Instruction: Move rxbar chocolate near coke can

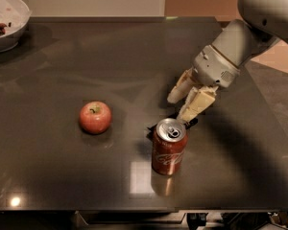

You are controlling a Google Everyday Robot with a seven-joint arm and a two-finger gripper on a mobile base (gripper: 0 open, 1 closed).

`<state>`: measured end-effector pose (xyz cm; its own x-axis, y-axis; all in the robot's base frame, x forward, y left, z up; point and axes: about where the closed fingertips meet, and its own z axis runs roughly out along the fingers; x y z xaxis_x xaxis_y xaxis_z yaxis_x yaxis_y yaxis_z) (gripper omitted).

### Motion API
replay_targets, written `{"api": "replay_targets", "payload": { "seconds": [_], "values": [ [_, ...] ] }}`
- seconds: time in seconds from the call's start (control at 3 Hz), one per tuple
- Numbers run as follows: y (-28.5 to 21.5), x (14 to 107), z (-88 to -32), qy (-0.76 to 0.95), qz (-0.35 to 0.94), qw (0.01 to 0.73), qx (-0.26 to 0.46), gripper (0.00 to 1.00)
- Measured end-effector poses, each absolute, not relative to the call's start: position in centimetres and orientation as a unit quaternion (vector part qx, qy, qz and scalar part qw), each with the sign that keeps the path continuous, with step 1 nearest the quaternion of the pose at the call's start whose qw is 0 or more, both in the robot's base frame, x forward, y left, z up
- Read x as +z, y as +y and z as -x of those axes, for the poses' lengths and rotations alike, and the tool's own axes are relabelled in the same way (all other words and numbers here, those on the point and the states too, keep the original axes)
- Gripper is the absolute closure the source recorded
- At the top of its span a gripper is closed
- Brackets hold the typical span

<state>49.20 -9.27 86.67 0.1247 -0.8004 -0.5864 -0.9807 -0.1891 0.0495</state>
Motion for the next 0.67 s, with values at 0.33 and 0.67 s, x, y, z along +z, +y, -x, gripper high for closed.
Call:
{"api": "replay_targets", "payload": {
  "seconds": [0.33, 0.67],
  "values": [
    [-9.07, 86.62, -49.42, 0.612, 0.728, 0.182, 0.251, 0.0],
    [-9.06, 86.62, -49.42, 0.612, 0.728, 0.182, 0.251, 0.0]
  ]
}}
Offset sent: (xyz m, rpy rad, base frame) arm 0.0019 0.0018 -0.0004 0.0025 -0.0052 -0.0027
